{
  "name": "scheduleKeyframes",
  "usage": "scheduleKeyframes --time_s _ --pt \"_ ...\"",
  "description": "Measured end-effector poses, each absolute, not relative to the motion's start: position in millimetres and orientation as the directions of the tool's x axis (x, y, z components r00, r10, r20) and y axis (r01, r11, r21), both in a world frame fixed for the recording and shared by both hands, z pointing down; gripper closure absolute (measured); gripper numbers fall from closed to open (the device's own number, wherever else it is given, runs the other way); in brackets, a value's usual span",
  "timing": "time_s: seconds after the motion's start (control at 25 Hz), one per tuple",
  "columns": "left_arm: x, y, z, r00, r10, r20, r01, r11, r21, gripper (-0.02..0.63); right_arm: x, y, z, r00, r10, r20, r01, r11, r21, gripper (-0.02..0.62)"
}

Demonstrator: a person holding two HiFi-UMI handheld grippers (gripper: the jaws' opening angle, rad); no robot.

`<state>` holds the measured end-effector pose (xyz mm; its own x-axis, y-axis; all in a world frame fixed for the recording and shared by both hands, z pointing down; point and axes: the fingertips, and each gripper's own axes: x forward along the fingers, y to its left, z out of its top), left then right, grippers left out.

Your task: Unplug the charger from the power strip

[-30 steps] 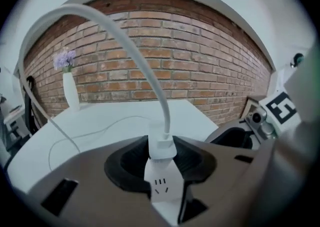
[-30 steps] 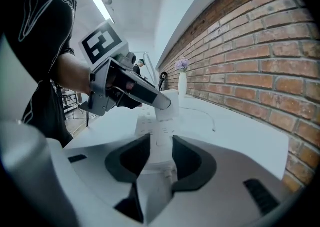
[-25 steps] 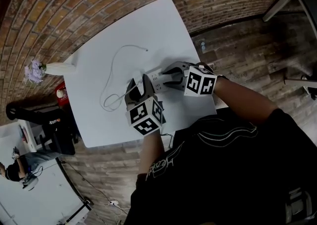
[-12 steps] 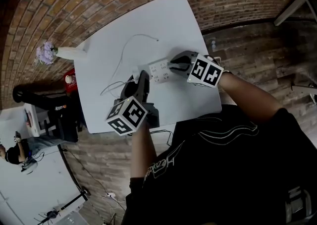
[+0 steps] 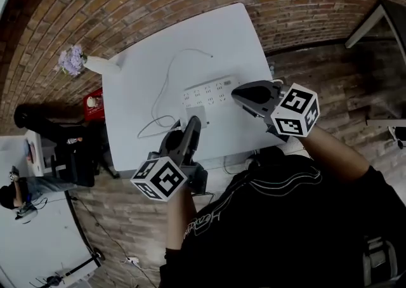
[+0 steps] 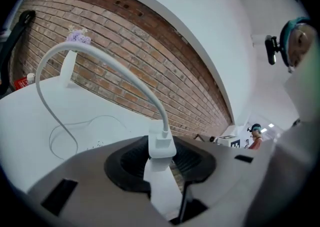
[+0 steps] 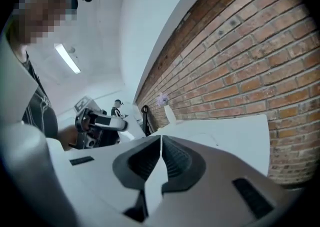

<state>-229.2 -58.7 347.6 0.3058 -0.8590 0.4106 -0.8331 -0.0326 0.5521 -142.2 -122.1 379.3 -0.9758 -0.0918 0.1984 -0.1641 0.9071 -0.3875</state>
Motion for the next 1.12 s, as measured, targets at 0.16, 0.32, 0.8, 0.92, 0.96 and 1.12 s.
scheduleKeyframes --time_s 0.16,0.32,0.8,0.92,0.96,1.12 --pt "-233.7 -24.5 333.2 0.360 -0.856 0.371 -0.799 -0.077 0.596 0.468 -152.0 -85.1 343.4 -0.979 -0.103 0.174 -0.161 0.918 -0.362 0.592" --pt "-238.3 5.5 320.5 0.380 -0.863 0.333 -0.797 -0.123 0.591 0.468 -153.3 -46.5 322.3 -0.978 -0.120 0.170 -0.170 0.933 -0.317 0.594" --pt "-225.7 57.7 292.8 0.447 -0.860 0.245 -0.792 -0.253 0.556 0.468 -129.0 25.4 301.6 -0.975 -0.188 0.118 -0.217 0.923 -0.319 0.598" --pt "-222.9 60.8 293.7 0.457 -0.855 0.244 -0.790 -0.265 0.553 0.468 -125.9 31.3 306.5 -0.971 -0.201 0.127 -0.232 0.916 -0.328 0.598" --pt "-221.8 61.3 293.8 0.461 -0.853 0.244 -0.789 -0.268 0.552 0.468 -125.2 32.7 308.2 -0.970 -0.205 0.134 -0.238 0.915 -0.326 0.598" --pt "-220.2 60.0 294.3 0.467 -0.849 0.247 -0.796 -0.282 0.536 0.468 -124.5 33.8 315.9 -0.962 -0.225 0.157 -0.265 0.912 -0.312 0.598"
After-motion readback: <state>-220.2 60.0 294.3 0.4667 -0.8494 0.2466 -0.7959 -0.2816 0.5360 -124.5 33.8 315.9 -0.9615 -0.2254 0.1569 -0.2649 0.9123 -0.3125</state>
